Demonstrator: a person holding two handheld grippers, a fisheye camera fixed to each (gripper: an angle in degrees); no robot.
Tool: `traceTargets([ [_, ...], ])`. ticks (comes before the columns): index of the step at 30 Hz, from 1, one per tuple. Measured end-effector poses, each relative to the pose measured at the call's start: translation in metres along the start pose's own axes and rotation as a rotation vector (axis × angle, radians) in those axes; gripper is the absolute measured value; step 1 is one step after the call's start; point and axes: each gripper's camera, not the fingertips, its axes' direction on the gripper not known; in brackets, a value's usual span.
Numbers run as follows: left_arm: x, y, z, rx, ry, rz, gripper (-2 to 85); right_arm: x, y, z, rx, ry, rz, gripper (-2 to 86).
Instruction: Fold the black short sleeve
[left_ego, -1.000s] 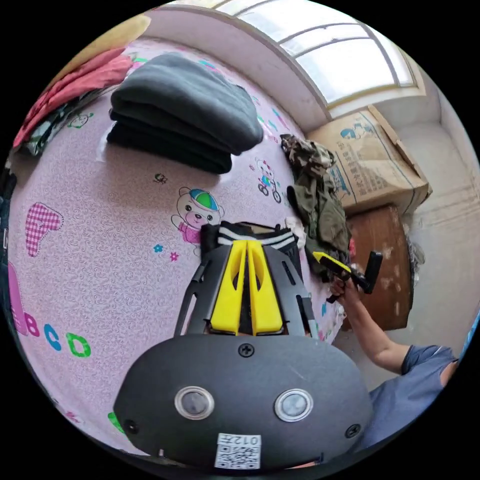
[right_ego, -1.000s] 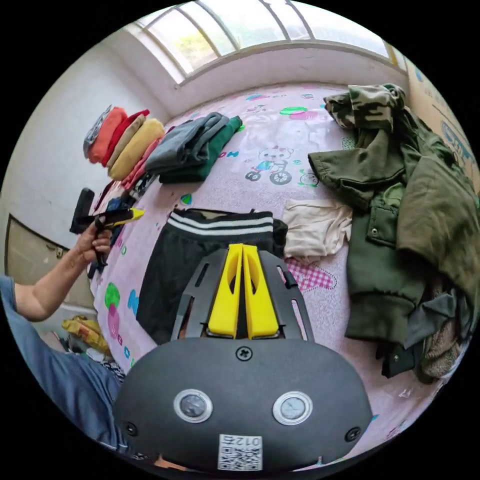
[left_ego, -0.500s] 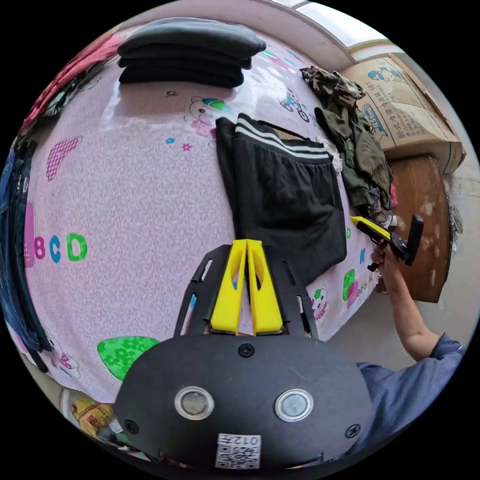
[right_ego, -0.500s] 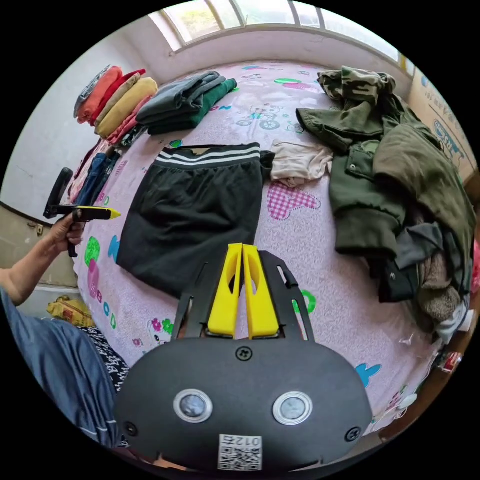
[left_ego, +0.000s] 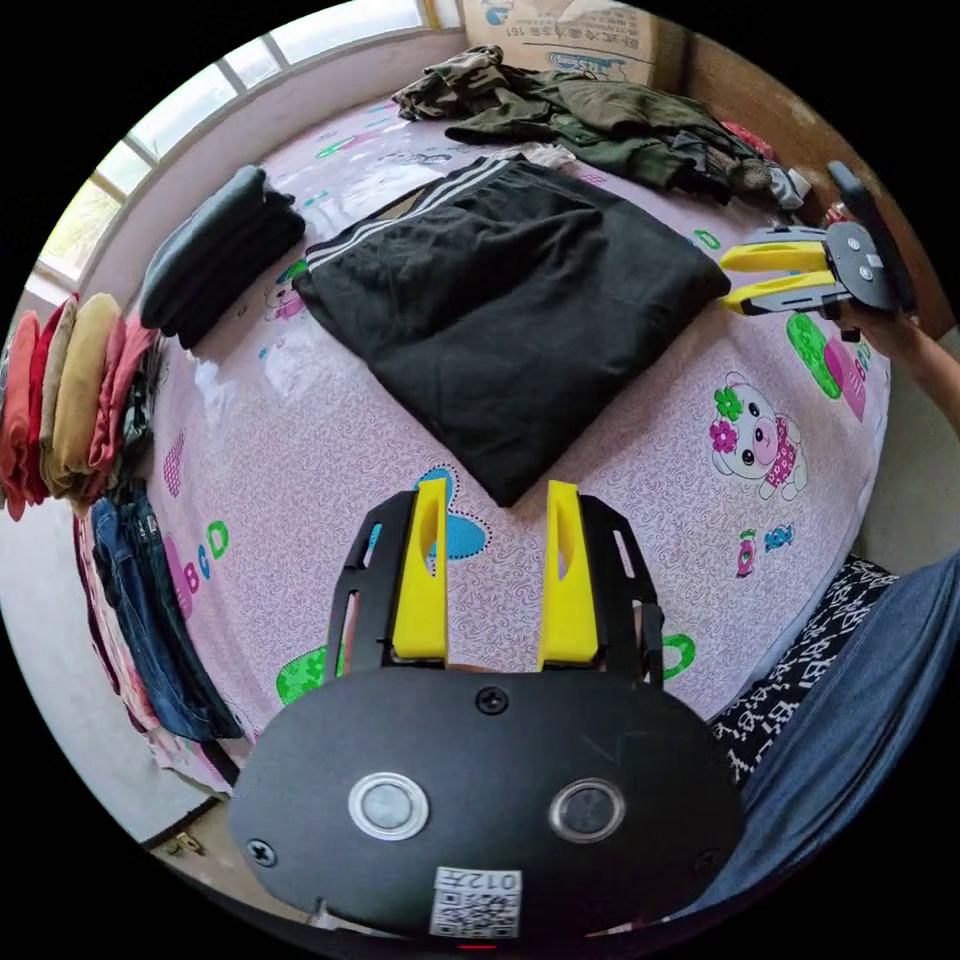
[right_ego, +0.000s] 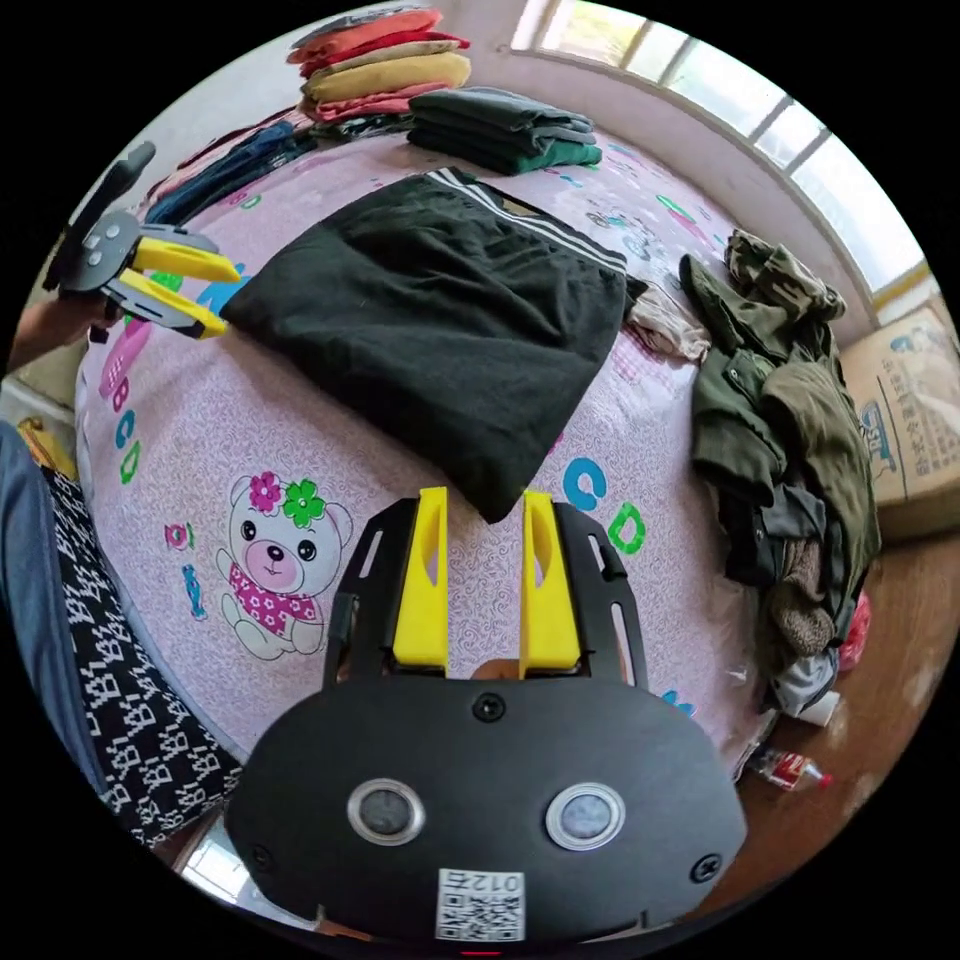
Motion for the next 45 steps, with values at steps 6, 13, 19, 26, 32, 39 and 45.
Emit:
traceTargets([
  [6, 0.000, -0.018, 0.004, -0.070, -0.044, 0.087, 4.1, -0.008, -0.016, 0.017, -0.059, 0.066, -0.126, 3.0],
  [13, -0.025, -0.018, -0.022, -0.132, -0.035, 0.248, 1.3, -0.001, 0.008, 0.016, -0.074, -0.039, -0.285, 1.9],
  [19, -0.092, -0.009, -0.020, -0.247, 0.212, 0.012, 3.8, 0.063, 0.049, 0.040, -0.116, -0.229, 0.017, 3.2],
  [26, -0.225, 0.024, -0.027, 0.057, 1.034, -0.582, 7.7, 0.214, 0.138, 0.085, 0.137, -0.788, 0.642, 7.2],
  [32, -0.281, -0.015, -0.019, 0.099, 1.047, -0.644, 11.7, 0.304, 0.168, 0.177, 0.311, -1.044, 0.894, 10.4],
  [39, -0.310, -0.077, -0.030, 0.051, 1.011, -0.484, 14.4, 0.354, 0.138, 0.248, 0.274, -1.149, 0.777, 11.1],
  [45, -0.318, -0.094, -0.053, 0.063, 0.961, -0.358, 15.3, 0.373, 0.119, 0.283, 0.242, -1.194, 0.665, 9.9],
])
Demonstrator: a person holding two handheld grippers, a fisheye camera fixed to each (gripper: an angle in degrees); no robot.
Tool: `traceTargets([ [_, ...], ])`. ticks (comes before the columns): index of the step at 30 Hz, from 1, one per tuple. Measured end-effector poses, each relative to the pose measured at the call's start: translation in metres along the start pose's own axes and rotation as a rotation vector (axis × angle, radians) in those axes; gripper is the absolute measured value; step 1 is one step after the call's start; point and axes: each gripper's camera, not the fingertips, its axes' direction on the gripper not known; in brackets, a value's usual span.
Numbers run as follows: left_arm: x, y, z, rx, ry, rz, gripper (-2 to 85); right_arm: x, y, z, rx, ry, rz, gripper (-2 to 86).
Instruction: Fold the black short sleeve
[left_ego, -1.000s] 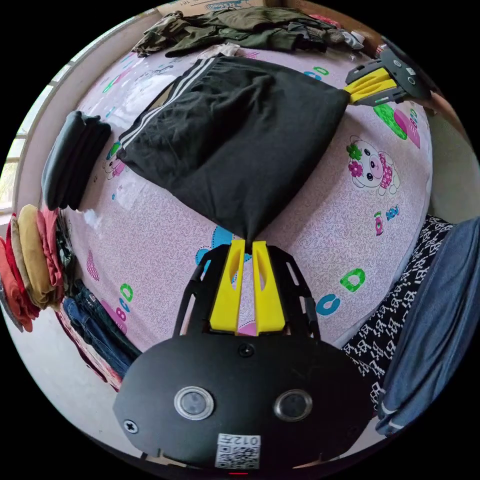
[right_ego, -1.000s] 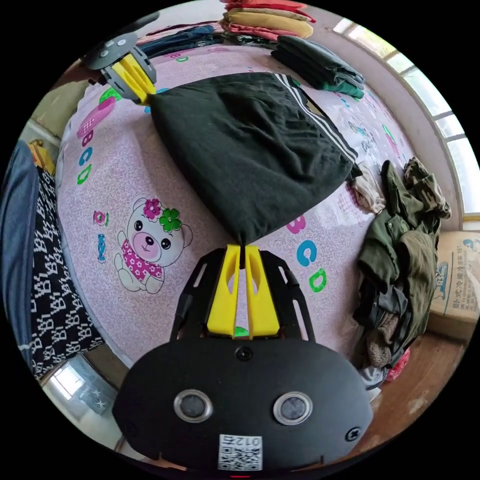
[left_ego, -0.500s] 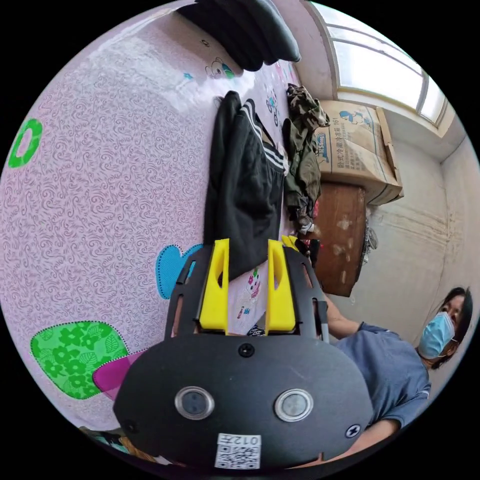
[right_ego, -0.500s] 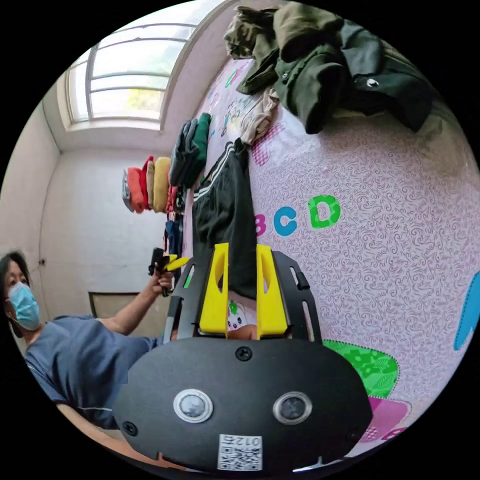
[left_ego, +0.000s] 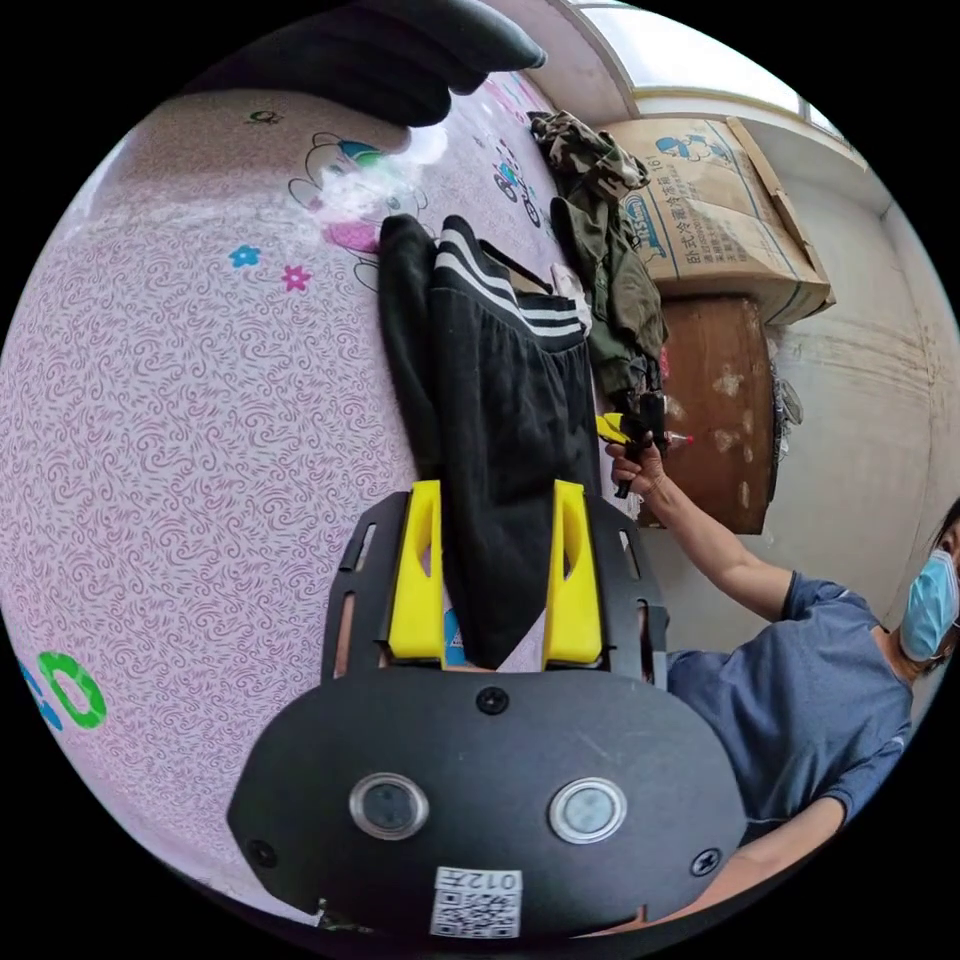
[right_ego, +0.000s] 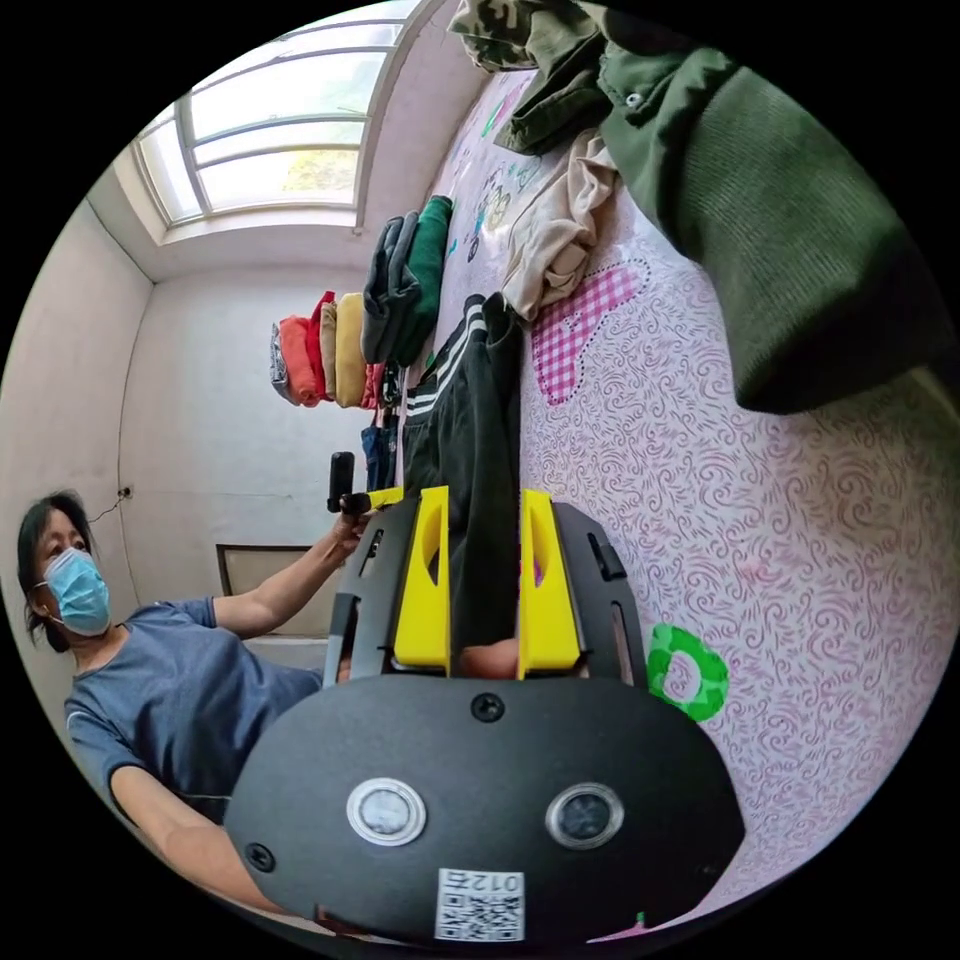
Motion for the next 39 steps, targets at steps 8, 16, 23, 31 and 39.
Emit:
traceTargets([
  [8, 0.025, -0.007, -0.064, 0.216, -0.044, 0.002, 17.6, 0.016, -0.043, -0.016, 0.044, 0.060, -0.071, 10.4],
  [16, 0.045, -0.078, -0.058, 0.124, -0.083, 0.004, 19.4, 0.038, -0.103, -0.004, -0.036, 0.111, -0.112, 11.2],
  [23, 0.075, -0.104, -0.045, 0.065, -0.081, 0.135, 16.2, 0.050, -0.131, 0.009, -0.066, 0.096, -0.148, 9.5],
  [31, 0.102, -0.095, -0.038, 0.129, -0.116, 0.109, 4.9, 0.048, -0.128, 0.008, -0.029, 0.112, -0.188, 2.8],
  [39, 0.190, -0.042, -0.061, 0.288, -0.079, 0.239, 1.7, -0.031, -0.071, -0.026, 0.110, 0.097, -0.361, 1.6],
])
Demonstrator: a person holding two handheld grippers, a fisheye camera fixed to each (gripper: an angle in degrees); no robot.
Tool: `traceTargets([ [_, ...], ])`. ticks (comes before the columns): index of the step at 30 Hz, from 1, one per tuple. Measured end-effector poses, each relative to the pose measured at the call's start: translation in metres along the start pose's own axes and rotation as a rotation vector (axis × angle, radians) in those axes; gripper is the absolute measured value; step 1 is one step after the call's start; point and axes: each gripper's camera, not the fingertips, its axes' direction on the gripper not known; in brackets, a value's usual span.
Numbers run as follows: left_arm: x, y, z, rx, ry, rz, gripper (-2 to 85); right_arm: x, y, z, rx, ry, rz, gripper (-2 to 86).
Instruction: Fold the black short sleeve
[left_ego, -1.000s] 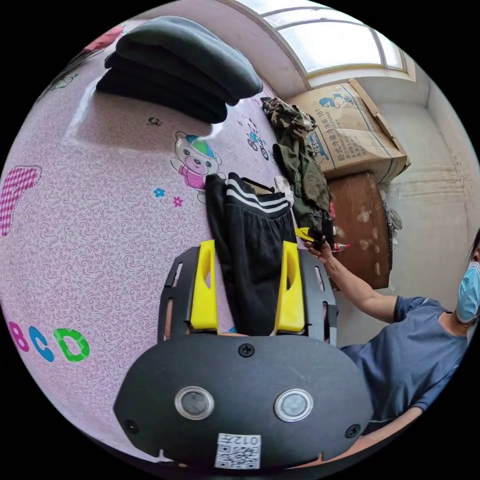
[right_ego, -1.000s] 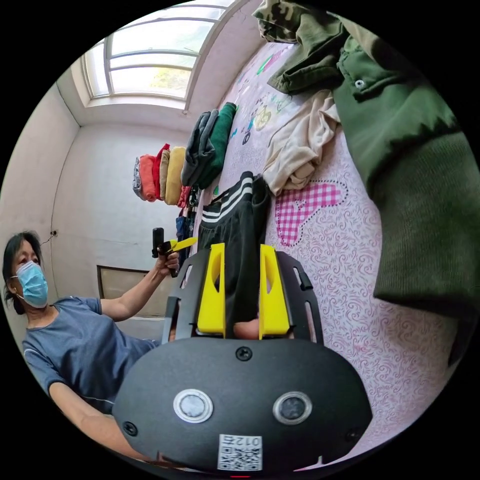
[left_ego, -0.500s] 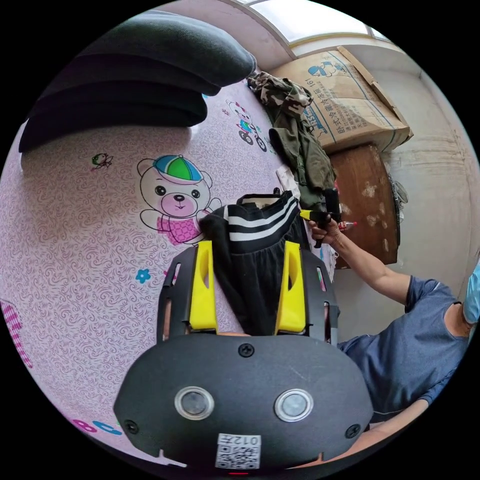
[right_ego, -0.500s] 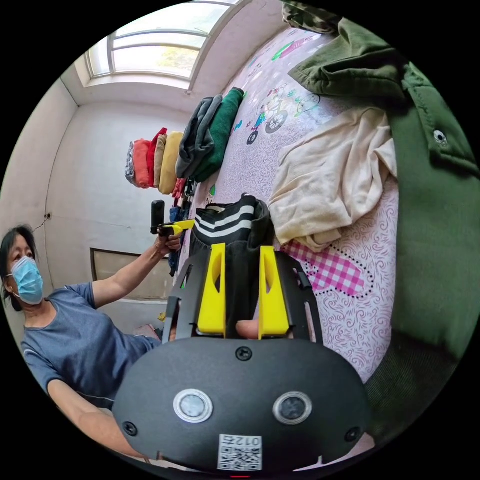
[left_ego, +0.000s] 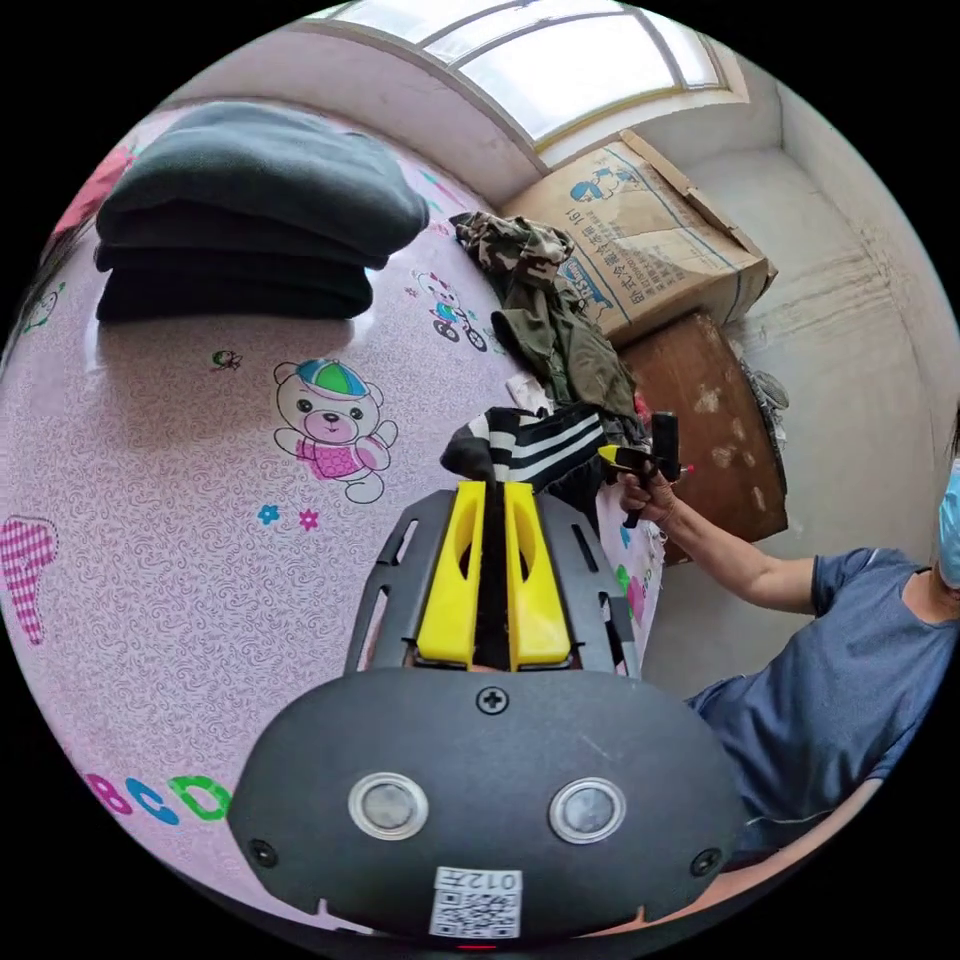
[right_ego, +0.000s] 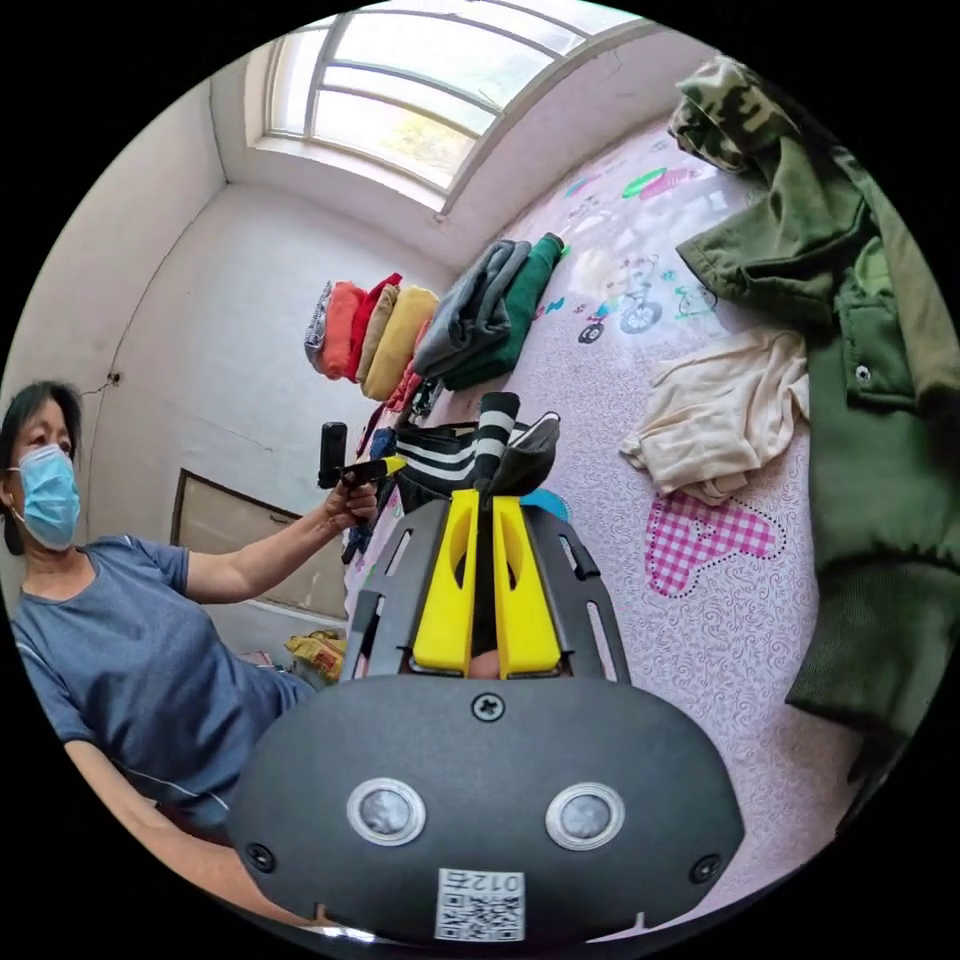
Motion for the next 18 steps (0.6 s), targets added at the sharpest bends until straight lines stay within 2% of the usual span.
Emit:
traceTargets([
  [8, 0.123, 0.015, -0.091, 0.199, -0.090, 0.173, 1.1, -0.122, -0.013, -0.035, 0.169, -0.028, -0.228, 1.5],
  [13, 0.166, -0.044, -0.165, 0.292, -0.254, 0.262, 1.1, -0.175, -0.106, -0.009, 0.233, -0.053, -0.368, 1.7],
  [18, 0.166, -0.129, -0.208, 0.336, -0.391, 0.283, 1.2, -0.185, -0.218, 0.039, 0.276, -0.072, -0.381, 1.7],
])
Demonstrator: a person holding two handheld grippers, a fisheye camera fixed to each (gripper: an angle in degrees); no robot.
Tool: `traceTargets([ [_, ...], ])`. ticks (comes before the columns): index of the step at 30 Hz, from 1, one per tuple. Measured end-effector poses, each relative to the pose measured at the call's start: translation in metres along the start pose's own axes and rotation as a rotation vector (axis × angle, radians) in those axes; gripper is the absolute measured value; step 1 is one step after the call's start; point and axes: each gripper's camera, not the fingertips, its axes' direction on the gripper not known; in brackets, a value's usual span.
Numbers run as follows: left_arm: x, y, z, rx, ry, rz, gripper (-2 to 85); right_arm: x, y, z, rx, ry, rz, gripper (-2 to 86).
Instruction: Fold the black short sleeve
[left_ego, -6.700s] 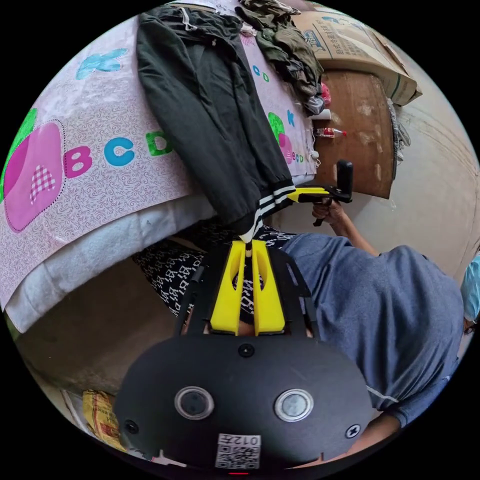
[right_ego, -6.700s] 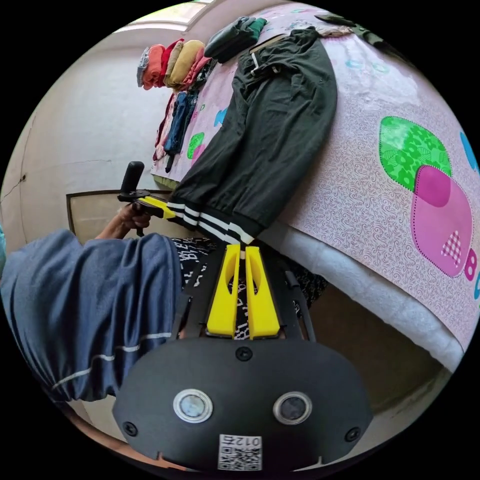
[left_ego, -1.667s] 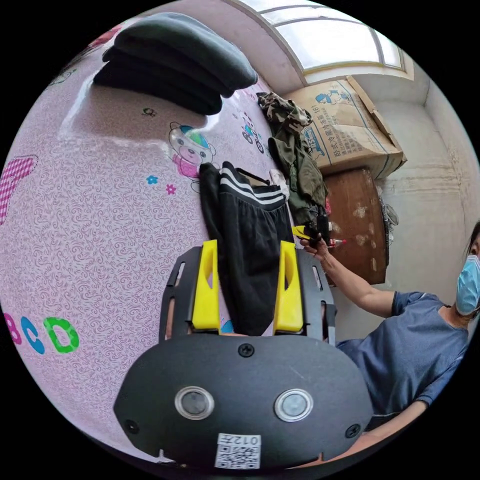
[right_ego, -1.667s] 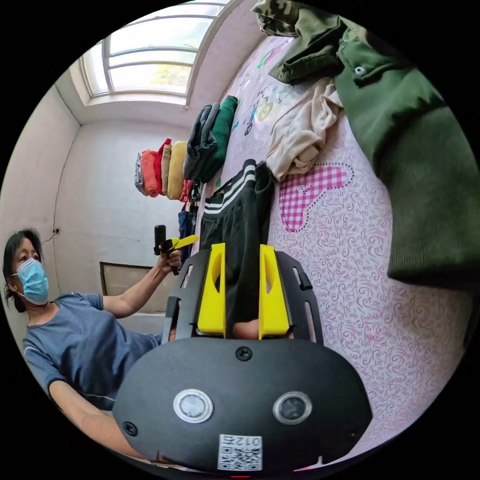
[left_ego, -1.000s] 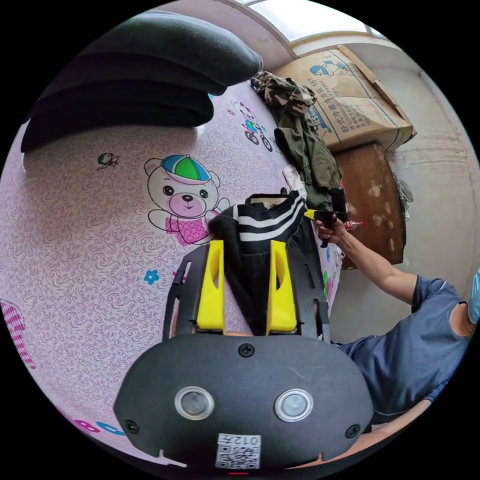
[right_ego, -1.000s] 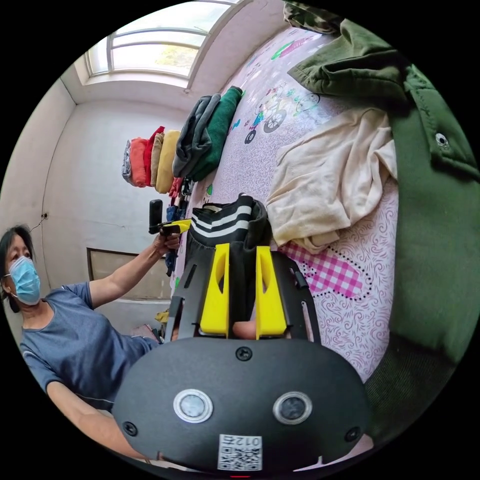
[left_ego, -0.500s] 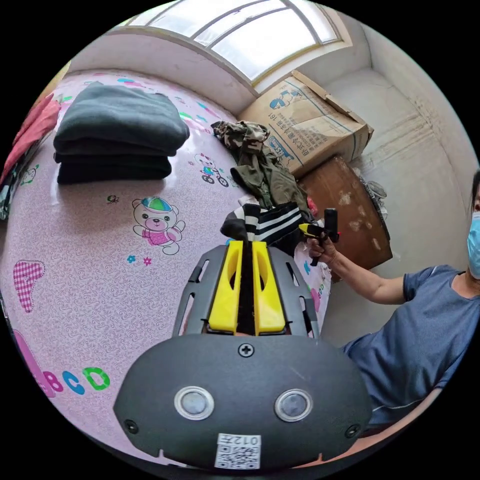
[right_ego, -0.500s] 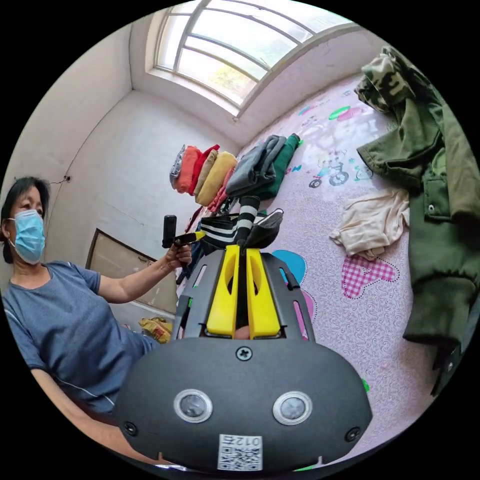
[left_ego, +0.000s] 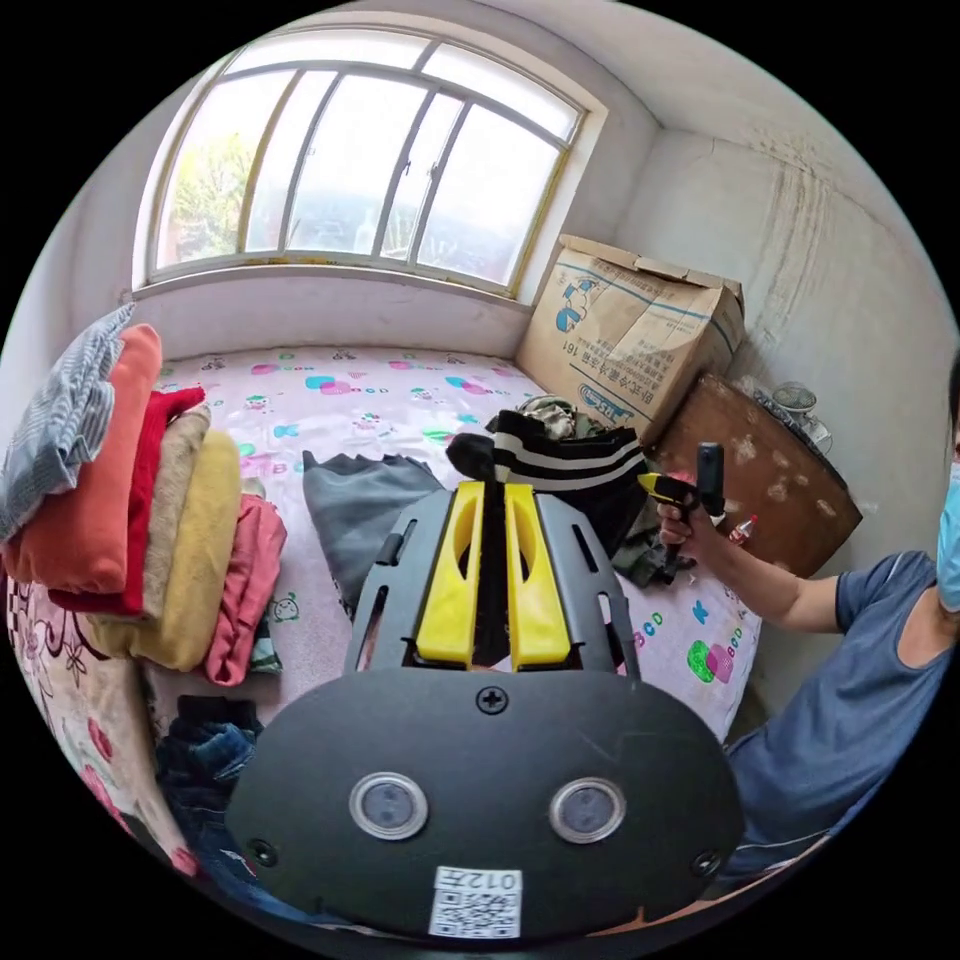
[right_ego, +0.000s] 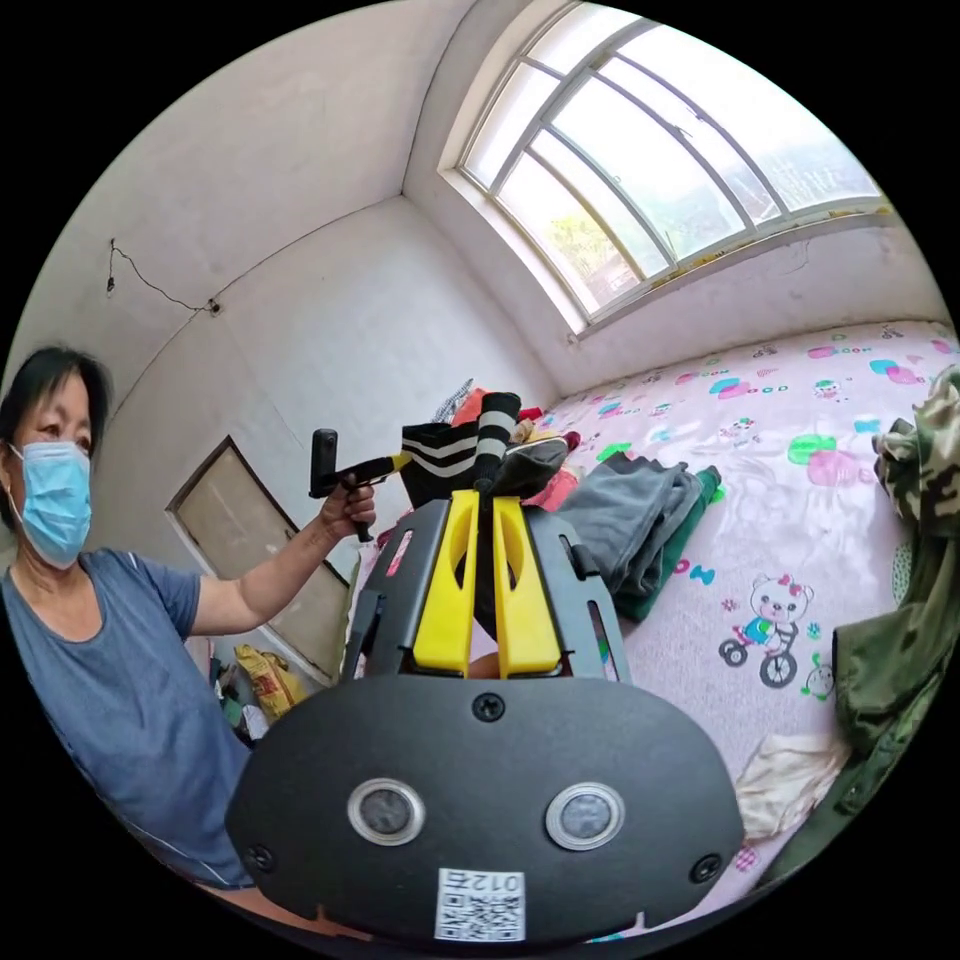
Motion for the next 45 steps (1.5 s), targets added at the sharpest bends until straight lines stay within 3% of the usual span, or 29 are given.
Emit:
traceTargets([
  [10, -0.111, -0.109, 0.136, -0.142, -0.175, -0.053, 1.6, 0.138, -0.124, 0.149, -0.051, 0.144, 0.109, 1.8],
  [20, -0.178, -0.112, 0.289, -0.219, -0.209, -0.221, 4.6, 0.246, -0.151, 0.250, -0.219, 0.355, 0.147, 2.8],
  [25, -0.216, -0.082, 0.337, -0.227, -0.307, -0.457, 9.7, 0.281, -0.147, 0.293, -0.322, 0.511, 0.217, 7.9],
  [30, -0.181, -0.084, 0.315, -0.005, -0.522, -0.273, 7.1, 0.254, -0.177, 0.279, -0.212, 0.653, 0.140, 10.6],
  [33, -0.132, -0.080, 0.321, -0.052, -0.463, -0.086, 3.8, 0.210, -0.189, 0.259, -0.093, 0.512, 0.058, 6.6],
  [37, -0.062, -0.036, 0.372, -0.276, -0.462, 0.103, 1.1, 0.109, -0.169, 0.312, -0.283, 0.494, -0.320, 1.1],
  [42, -0.078, 0.002, 0.437, -0.433, -0.600, 0.087, 0.2, 0.100, -0.148, 0.404, -0.573, 0.722, -0.398, 0.2],
  [45, -0.104, 0.008, 0.456, -0.457, -0.542, 0.008, 0.1, 0.096, -0.152, 0.436, -0.635, 0.800, -0.454, 0.2],
])
